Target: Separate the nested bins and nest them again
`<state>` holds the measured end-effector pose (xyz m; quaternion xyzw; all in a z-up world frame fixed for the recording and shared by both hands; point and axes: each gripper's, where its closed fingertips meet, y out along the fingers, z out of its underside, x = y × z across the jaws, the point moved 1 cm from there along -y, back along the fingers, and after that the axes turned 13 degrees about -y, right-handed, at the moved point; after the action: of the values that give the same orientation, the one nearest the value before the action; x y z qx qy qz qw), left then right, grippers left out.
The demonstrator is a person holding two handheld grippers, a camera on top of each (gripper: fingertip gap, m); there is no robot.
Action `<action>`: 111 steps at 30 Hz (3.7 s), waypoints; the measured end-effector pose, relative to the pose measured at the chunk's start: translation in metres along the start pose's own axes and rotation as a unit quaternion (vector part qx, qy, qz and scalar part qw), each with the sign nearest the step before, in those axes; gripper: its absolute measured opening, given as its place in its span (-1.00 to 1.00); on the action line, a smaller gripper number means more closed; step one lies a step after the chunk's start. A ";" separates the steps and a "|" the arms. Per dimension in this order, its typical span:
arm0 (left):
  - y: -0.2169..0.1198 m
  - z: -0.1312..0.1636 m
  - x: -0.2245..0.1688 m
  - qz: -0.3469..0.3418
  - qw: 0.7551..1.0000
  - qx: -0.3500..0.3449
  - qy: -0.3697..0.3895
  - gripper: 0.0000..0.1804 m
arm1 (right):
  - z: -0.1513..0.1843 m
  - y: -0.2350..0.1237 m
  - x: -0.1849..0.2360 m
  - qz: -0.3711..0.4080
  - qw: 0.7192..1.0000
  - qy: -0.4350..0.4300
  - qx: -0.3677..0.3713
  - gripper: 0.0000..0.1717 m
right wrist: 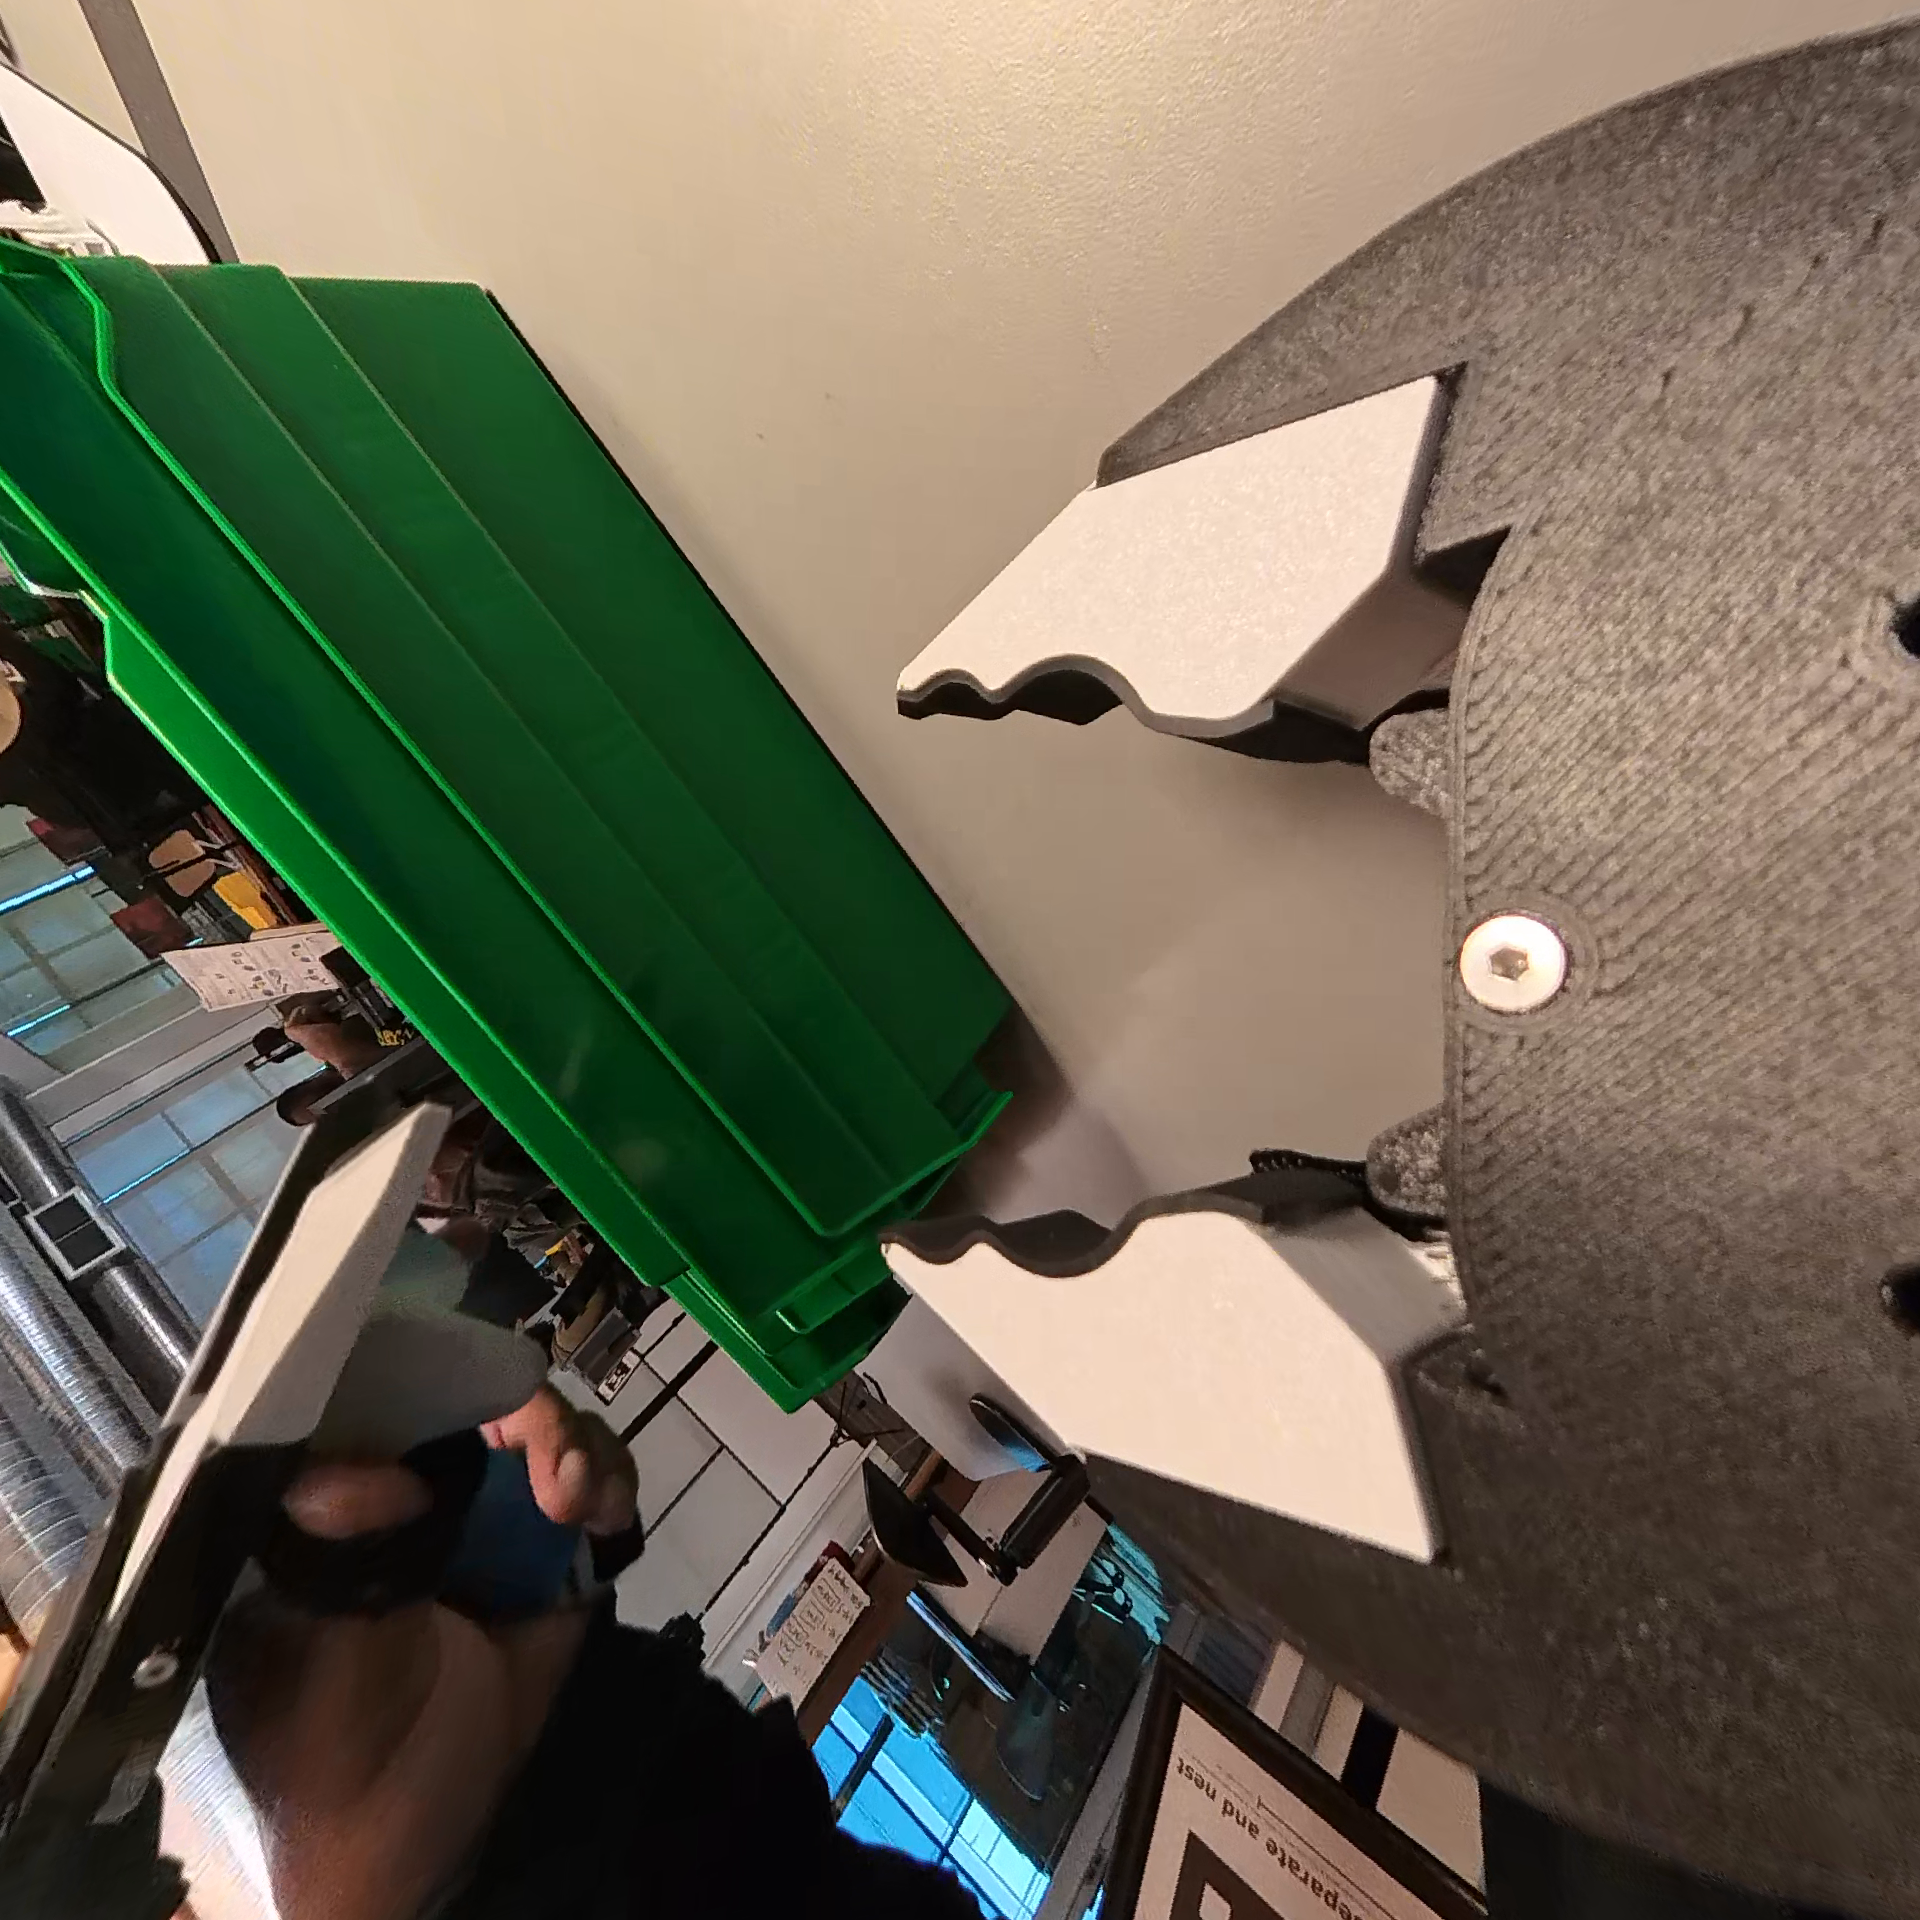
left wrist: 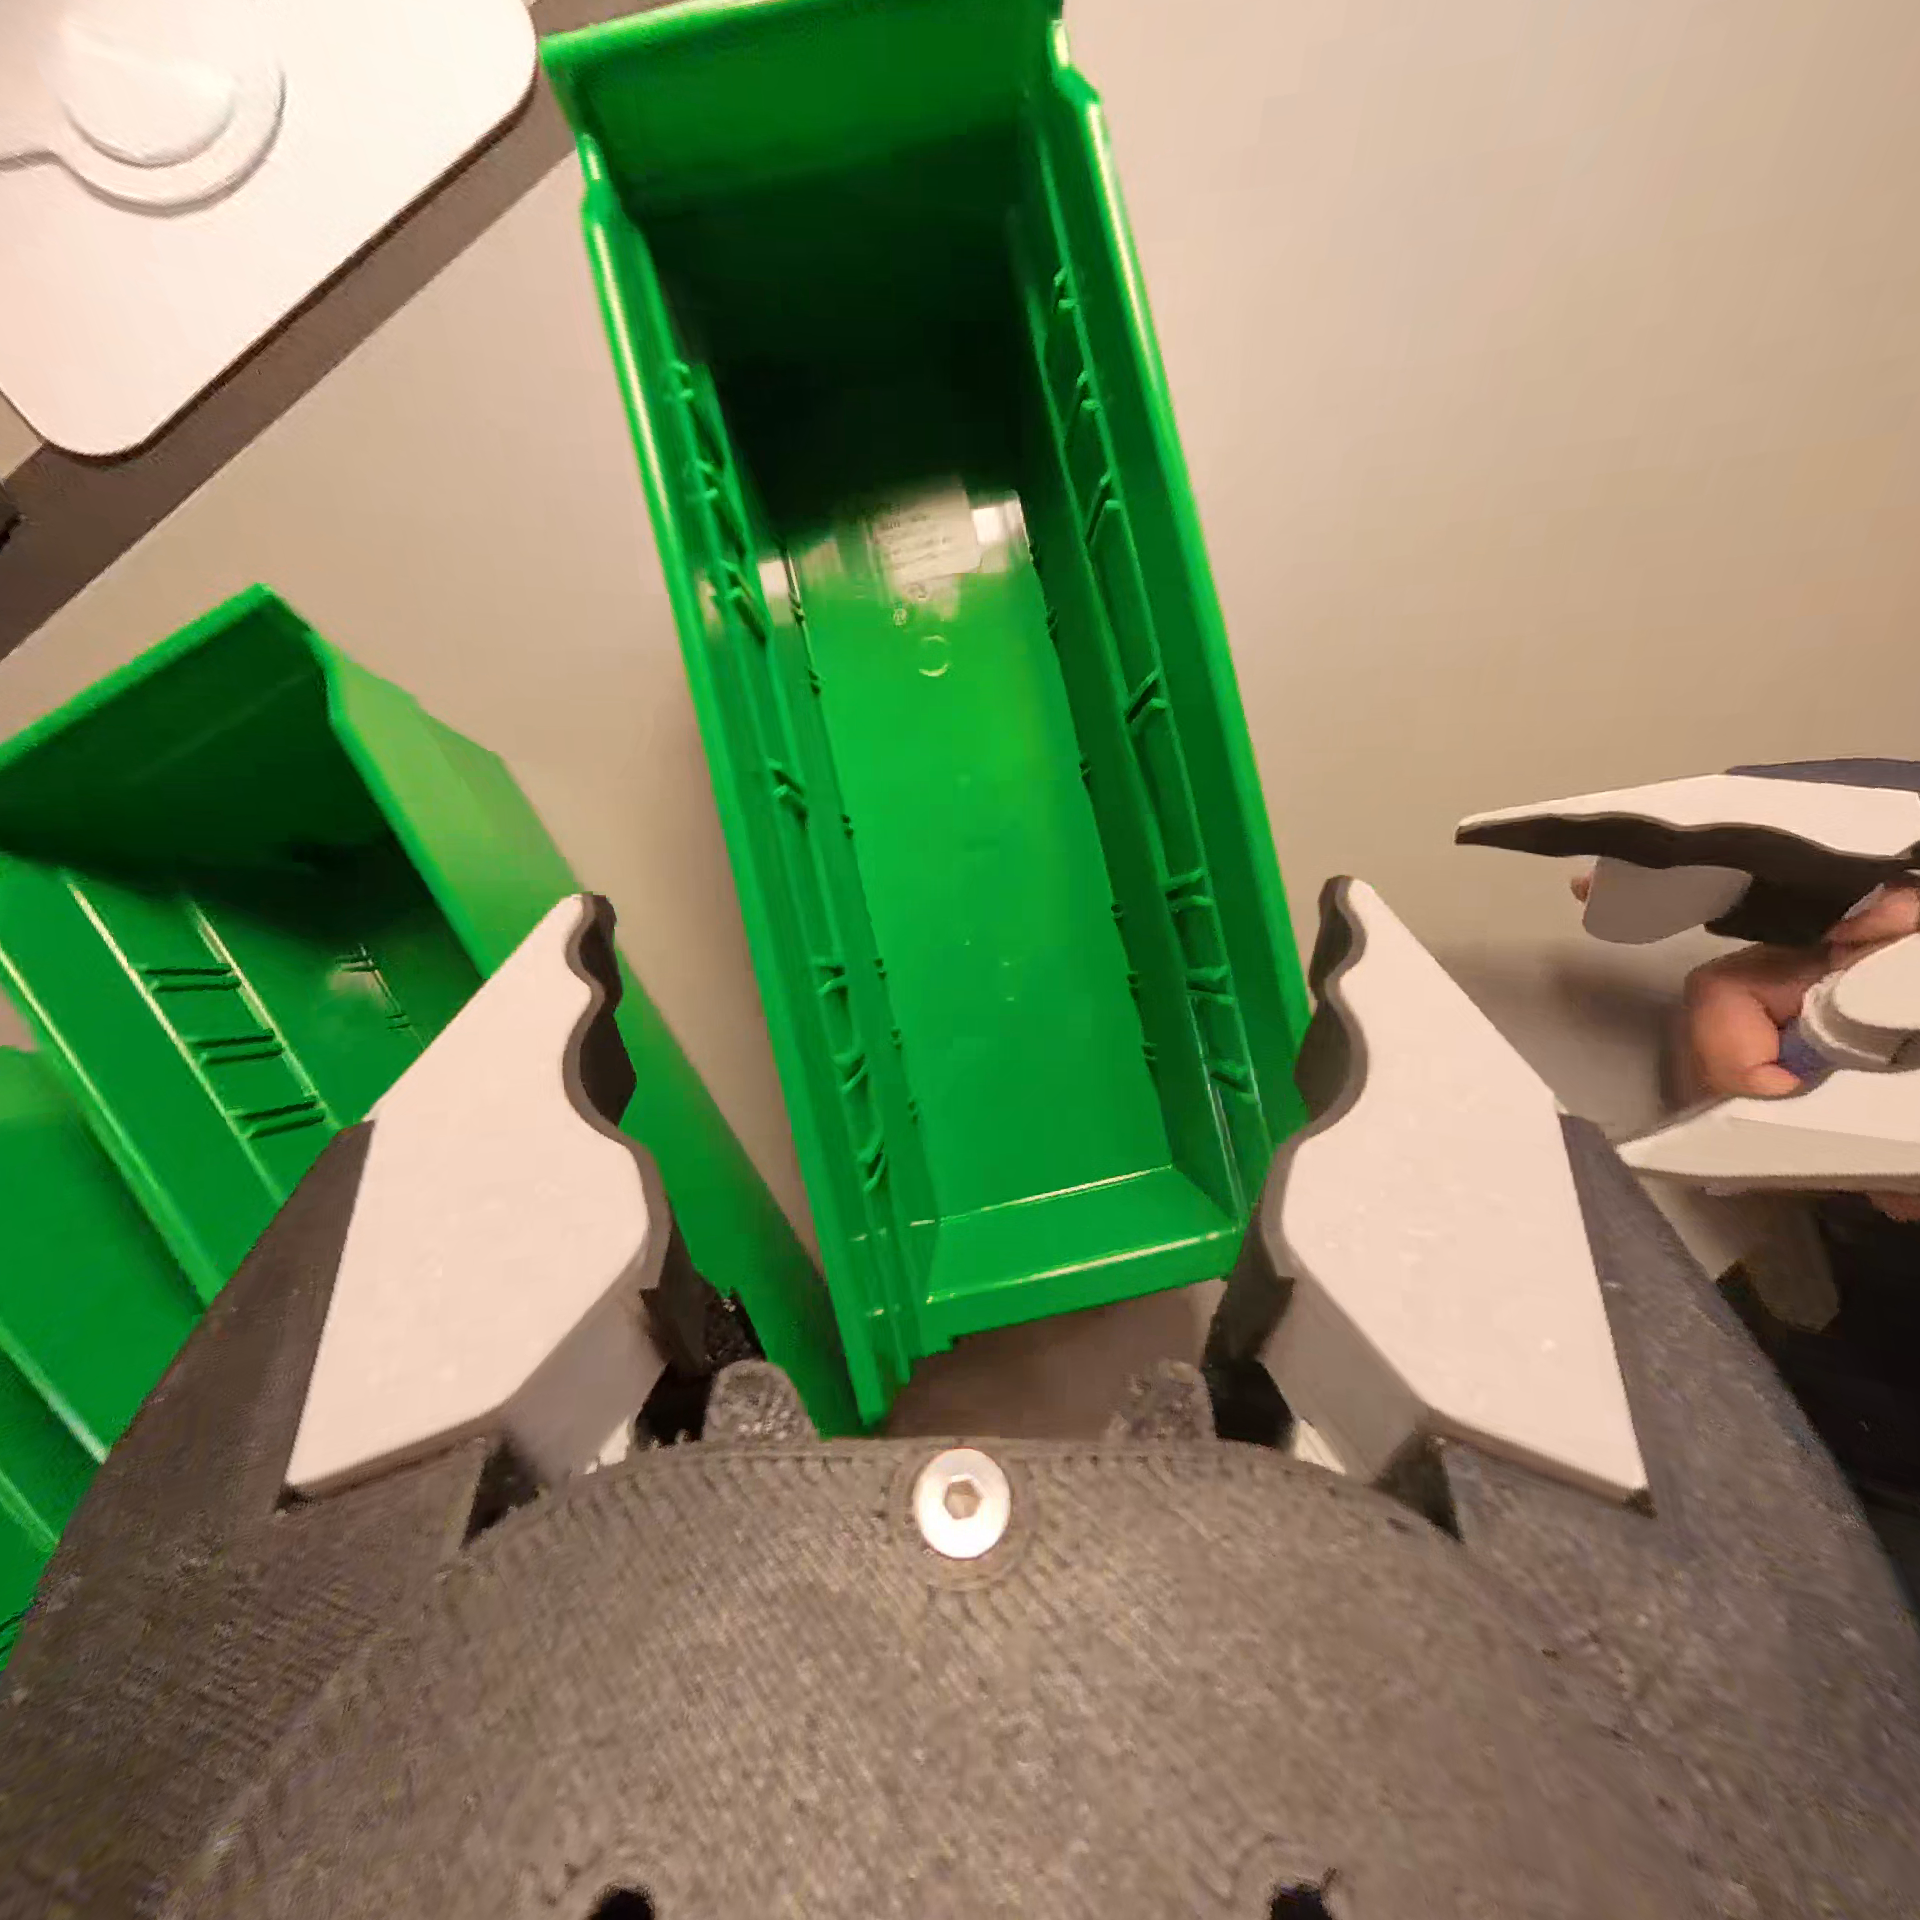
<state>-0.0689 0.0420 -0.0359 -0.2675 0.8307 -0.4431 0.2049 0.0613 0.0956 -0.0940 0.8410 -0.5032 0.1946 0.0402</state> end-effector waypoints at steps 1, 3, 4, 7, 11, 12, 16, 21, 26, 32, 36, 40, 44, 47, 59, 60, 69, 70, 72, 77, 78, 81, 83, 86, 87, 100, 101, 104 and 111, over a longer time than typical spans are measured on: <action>0.004 -0.001 -0.001 -0.007 1.000 0.005 0.005 0.45 | 0.000 0.000 0.000 -0.001 1.000 0.001 0.000 0.13; 0.012 0.000 -0.003 -0.021 0.999 0.021 0.021 0.45 | 0.000 0.000 0.000 -0.002 1.000 0.003 -0.001 0.13; 0.016 0.002 -0.004 -0.028 0.999 0.029 0.028 0.45 | 0.000 0.000 0.000 -0.003 1.000 0.004 0.001 0.13; 0.026 0.007 -0.008 -0.031 0.998 0.049 0.037 0.40 | 0.001 0.000 0.000 -0.006 1.000 0.006 0.002 0.13; 0.031 0.003 -0.012 -0.035 0.998 0.044 0.036 0.35 | 0.001 0.000 0.000 -0.009 1.000 0.010 0.001 0.13; 0.032 0.001 -0.014 -0.035 0.998 0.038 0.033 0.34 | 0.001 0.000 0.000 -0.009 1.000 0.010 0.002 0.13; 0.036 -0.005 -0.026 -0.037 0.999 0.022 0.022 0.30 | 0.001 0.000 0.000 -0.007 1.000 0.009 0.001 0.13; 0.042 -0.017 -0.045 -0.022 1.000 -0.007 -0.004 0.27 | 0.000 -0.001 0.000 -0.005 1.000 0.008 -0.003 0.13; 0.048 -0.027 -0.056 -0.024 1.000 -0.015 -0.004 0.24 | 0.001 -0.003 -0.002 -0.003 1.000 0.008 0.003 0.14; 0.051 -0.031 -0.066 -0.031 0.999 0.011 0.005 0.21 | -0.001 -0.011 -0.009 0.006 1.000 0.015 -0.001 0.14; 0.051 -0.034 -0.072 -0.040 0.999 0.019 0.022 0.17 | -0.002 -0.013 -0.013 0.009 1.000 0.019 -0.002 0.14; 0.048 -0.039 -0.076 -0.045 0.998 0.013 0.034 0.14 | -0.002 -0.014 -0.013 0.007 1.000 0.020 -0.004 0.14; 0.046 -0.040 -0.077 -0.050 0.997 0.011 0.050 0.14 | -0.002 -0.014 -0.012 0.006 1.000 0.020 -0.003 0.14; 0.043 -0.040 -0.077 -0.054 0.997 0.010 0.062 0.14 | -0.002 -0.014 -0.013 0.005 1.000 0.021 -0.003 0.14; 0.027 -0.048 -0.084 -0.028 0.998 0.003 0.056 0.11 | -0.002 -0.014 -0.012 0.004 1.000 0.020 -0.003 0.14; 0.026 -0.048 -0.084 -0.028 0.998 0.003 0.058 0.11 | -0.002 -0.014 -0.012 0.003 1.000 0.021 -0.003 0.14; 0.035 -0.025 -0.085 -0.042 0.992 0.057 0.103 0.15 | -0.002 -0.014 -0.012 0.002 1.000 0.021 -0.003 0.14; 0.038 -0.020 -0.084 -0.043 0.991 0.068 0.108 0.17 | -0.002 -0.014 -0.012 0.002 1.000 0.021 -0.003 0.14; 0.040 -0.020 -0.083 -0.041 0.991 0.074 0.107 0.22 | -0.002 -0.014 -0.011 0.002 1.000 0.020 -0.003 0.14; 0.039 -0.041 -0.083 -0.043 0.992 0.062 0.106 0.25 | -0.002 -0.014 -0.011 0.001 1.000 0.021 -0.003 0.14; 0.041 -0.043 -0.084 -0.041 0.992 0.066 0.103 0.28 | -0.002 -0.014 -0.011 0.001 1.000 0.021 -0.002 0.14; 0.050 -0.047 -0.083 -0.041 0.991 0.080 0.096 0.32 | -0.001 -0.014 -0.011 0.001 1.000 0.021 -0.001 0.14; 0.058 -0.048 -0.080 -0.050 0.990 0.085 0.096 0.36 | -0.002 -0.014 -0.011 0.000 1.000 0.022 -0.003 0.14; 0.065 -0.046 -0.080 -0.044 0.990 0.097 0.089 0.37 | -0.003 -0.015 -0.011 -0.003 1.000 0.025 -0.007 0.14; 0.066 -0.046 -0.081 -0.042 0.990 0.096 0.090 0.36 | -0.003 -0.015 -0.011 -0.004 1.000 0.026 -0.007 0.14; 0.061 -0.048 -0.083 -0.039 0.990 0.085 0.108 0.05 | -0.003 -0.015 -0.011 -0.003 1.000 0.026 -0.006 0.14; 0.061 -0.048 -0.083 -0.039 0.990 0.084 0.108 0.05 | -0.003 -0.015 -0.011 -0.003 1.000 0.026 -0.006 0.14; 0.058 -0.049 -0.083 -0.035 0.990 0.083 0.107 0.04 | -0.003 -0.014 -0.012 -0.003 1.000 0.026 -0.006 0.14; 0.044 -0.061 -0.087 -0.033 0.990 0.068 0.116 0.03 | -0.003 -0.014 -0.011 -0.005 1.000 0.029 -0.005 0.14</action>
<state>-0.0481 0.1549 -0.0321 -0.2271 0.8075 -0.5331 0.1104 0.0679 0.1127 -0.0940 0.8375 -0.4984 0.2158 0.0601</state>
